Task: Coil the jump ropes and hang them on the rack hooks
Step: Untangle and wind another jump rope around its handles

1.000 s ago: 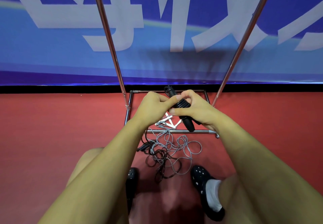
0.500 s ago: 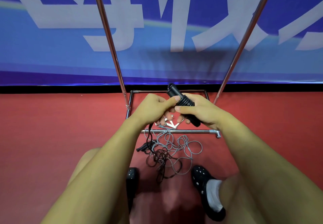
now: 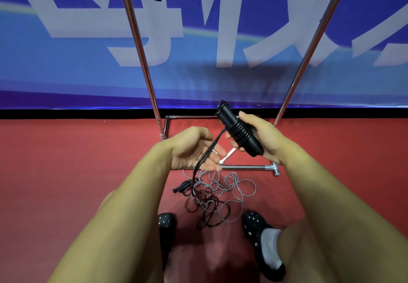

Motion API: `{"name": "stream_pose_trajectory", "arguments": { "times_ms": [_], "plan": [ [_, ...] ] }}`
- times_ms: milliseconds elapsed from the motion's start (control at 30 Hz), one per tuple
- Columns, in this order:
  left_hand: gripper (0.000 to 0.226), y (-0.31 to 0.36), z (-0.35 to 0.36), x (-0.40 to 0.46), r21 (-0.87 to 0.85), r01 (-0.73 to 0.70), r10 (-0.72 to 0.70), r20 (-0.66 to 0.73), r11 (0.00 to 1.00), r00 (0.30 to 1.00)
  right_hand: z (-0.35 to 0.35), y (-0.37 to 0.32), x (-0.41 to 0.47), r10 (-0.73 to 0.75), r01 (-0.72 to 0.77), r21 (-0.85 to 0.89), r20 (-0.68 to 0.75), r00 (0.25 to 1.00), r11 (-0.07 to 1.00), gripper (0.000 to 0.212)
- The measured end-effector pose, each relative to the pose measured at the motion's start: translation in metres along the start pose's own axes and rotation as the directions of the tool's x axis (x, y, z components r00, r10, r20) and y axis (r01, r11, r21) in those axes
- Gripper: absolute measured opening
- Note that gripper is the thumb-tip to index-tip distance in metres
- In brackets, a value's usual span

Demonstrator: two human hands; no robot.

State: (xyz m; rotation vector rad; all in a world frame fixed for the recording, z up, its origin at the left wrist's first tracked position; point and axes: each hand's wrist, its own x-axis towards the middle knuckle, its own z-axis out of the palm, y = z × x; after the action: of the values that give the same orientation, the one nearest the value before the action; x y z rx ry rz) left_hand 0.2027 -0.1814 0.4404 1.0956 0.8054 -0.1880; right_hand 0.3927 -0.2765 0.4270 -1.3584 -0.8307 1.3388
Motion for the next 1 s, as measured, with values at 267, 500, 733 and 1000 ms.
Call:
{"name": "stream_pose_trajectory", "arguments": {
  "times_ms": [267,500,733,1000],
  "plan": [
    [0.052,-0.002,-0.001,-0.002,0.042,0.031,-0.037,0.133,0.999,0.99,-0.009,-0.001,0.003,-0.022,0.027,0.075,-0.071,0.997,0.997,0.05],
    [0.033,-0.001,0.004,-0.006,0.074,-0.061,0.062,-0.019,0.995,0.998,-0.016,-0.005,0.002,-0.031,0.051,0.151,-0.132,0.991,0.987,0.051],
    [0.03,-0.002,-0.008,0.001,0.143,-0.274,0.299,-0.207,0.951,0.931,-0.024,-0.008,-0.005,-0.023,0.036,0.141,-0.093,0.995,0.989,0.031],
    [0.034,-0.002,0.001,0.003,0.448,-0.33,0.511,-0.382,0.831,0.77,-0.027,-0.005,-0.005,-0.077,0.075,-0.027,-0.087,0.993,0.997,0.025]
  ]
}}
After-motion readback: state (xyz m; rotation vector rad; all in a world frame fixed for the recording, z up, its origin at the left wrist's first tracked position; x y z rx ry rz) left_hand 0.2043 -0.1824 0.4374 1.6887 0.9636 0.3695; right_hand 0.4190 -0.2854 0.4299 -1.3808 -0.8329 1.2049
